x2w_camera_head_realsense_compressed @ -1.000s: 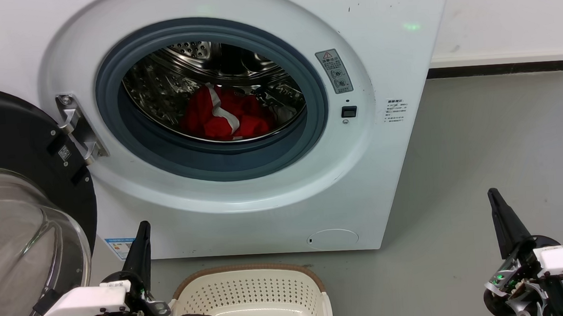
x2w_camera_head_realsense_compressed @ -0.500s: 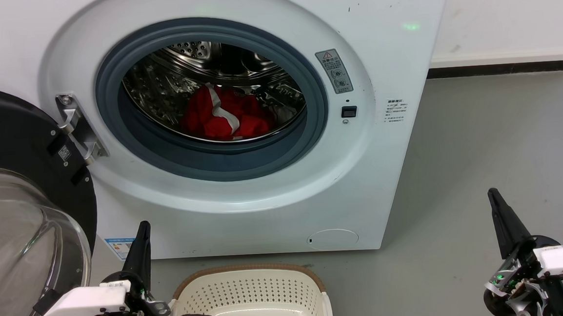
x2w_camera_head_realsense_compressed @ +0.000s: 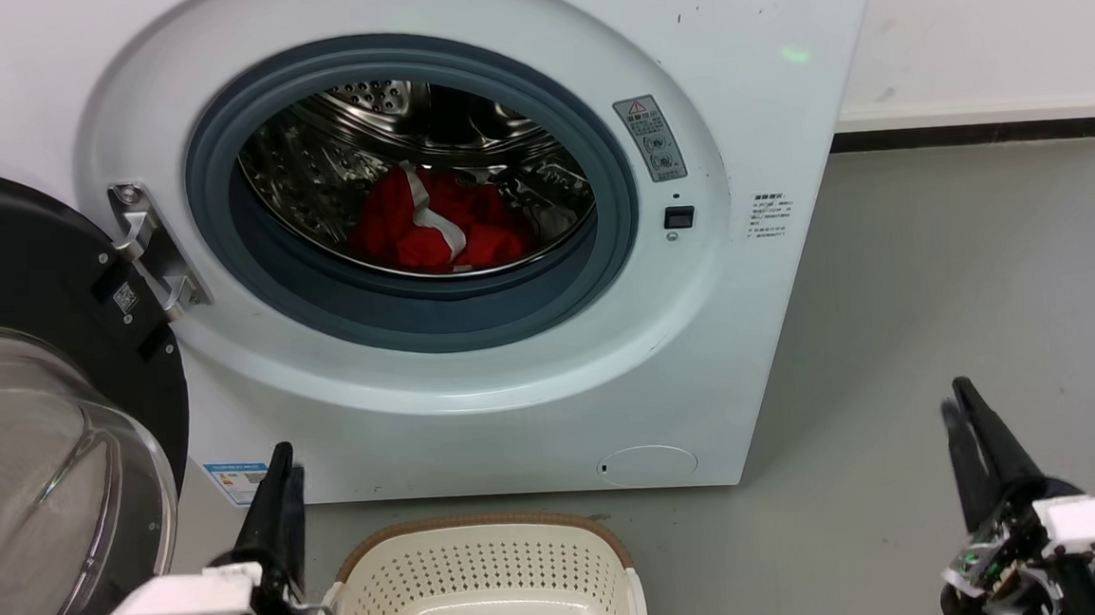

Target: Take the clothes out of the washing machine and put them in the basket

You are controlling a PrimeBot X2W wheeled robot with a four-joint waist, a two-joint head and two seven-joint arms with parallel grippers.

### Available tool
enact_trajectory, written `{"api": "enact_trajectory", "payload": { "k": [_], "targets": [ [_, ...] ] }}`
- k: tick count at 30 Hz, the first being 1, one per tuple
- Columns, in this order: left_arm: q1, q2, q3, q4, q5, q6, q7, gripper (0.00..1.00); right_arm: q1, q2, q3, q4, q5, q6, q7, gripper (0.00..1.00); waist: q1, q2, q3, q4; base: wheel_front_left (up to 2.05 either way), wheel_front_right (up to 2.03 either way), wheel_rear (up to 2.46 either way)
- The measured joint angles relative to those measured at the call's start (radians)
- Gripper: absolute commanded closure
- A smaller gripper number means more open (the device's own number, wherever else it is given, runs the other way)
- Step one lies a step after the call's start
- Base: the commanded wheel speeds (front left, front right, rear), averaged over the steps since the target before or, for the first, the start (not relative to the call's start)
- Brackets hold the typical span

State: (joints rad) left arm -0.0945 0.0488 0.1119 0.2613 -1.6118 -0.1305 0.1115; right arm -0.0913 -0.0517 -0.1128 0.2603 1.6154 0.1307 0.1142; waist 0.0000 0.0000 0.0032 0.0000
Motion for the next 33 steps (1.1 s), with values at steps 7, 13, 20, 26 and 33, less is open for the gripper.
{"api": "enact_trajectory", "payload": {
  "k": [7, 13, 20, 26, 33],
  "targets": [
    [0.012, -0.001, -0.032, 0.008, 0.013, 0.002, -0.031, 0.00, 0.016, 0.000, 0.015, -0.004, -0.015, 0.000, -0.031, 0.00, 0.0000, 0.0000, 0.001, -0.001, 0.00, 0.00, 0.00],
    [0.006, -0.001, -0.053, 0.003, 0.050, 0.002, -0.059, 0.00, 0.016, 0.000, 0.023, -0.017, -0.051, 0.000, -0.060, 0.00, 0.0000, 0.0000, 0.002, -0.001, 0.00, 0.00, 0.00],
    [0.001, -0.001, -0.075, -0.010, 0.172, 0.002, -0.091, 0.00, 0.016, 0.000, 0.029, -0.031, -0.158, 0.000, -0.090, 0.00, 0.0000, 0.0000, 0.002, 0.001, 0.00, 0.00, 0.00],
    [-0.006, -0.001, -0.086, -0.021, 0.304, 0.002, -0.115, 0.00, 0.016, 0.000, 0.031, -0.045, -0.305, 0.000, -0.115, 0.00, 0.0000, 0.0000, 0.001, 0.003, 0.00, 0.00, 0.00],
    [-0.008, -0.001, -0.099, -0.034, 0.452, 0.002, -0.142, 0.00, 0.020, 0.001, 0.037, -0.070, -0.509, 0.000, -0.142, 0.00, 0.0000, 0.0000, 0.000, 0.006, 0.00, 0.00, 0.00]
  ]
}}
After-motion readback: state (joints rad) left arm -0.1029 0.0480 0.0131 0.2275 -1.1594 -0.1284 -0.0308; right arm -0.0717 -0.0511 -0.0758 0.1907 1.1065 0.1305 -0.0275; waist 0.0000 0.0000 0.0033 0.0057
